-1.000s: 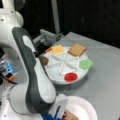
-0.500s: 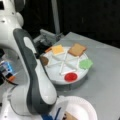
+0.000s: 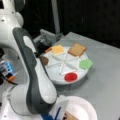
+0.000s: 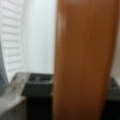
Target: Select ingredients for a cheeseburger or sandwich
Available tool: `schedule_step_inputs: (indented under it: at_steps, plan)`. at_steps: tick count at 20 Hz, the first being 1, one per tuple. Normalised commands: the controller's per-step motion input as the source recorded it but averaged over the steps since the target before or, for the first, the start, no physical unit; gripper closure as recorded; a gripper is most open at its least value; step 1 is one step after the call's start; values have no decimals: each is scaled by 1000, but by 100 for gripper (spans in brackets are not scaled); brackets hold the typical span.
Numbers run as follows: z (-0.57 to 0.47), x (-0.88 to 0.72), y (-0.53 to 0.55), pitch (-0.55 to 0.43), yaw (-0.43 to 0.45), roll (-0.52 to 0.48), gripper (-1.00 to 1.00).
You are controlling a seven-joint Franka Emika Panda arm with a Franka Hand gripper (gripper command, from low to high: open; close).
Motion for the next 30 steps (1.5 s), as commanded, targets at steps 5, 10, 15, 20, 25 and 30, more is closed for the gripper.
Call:
schedule_step_inputs:
  at_steps: [5, 10, 15, 20, 25, 30]
  plan:
    - [266, 317, -68, 289, 247, -62, 100]
    - [182, 277, 5, 255, 229, -62, 100]
    - [99, 227, 33, 218, 205, -51, 100]
    - [100, 183, 11, 213, 183, -45, 100]
    - [96, 156, -32, 207, 174, -57, 100]
    - [86, 148, -61, 197, 167, -64, -100]
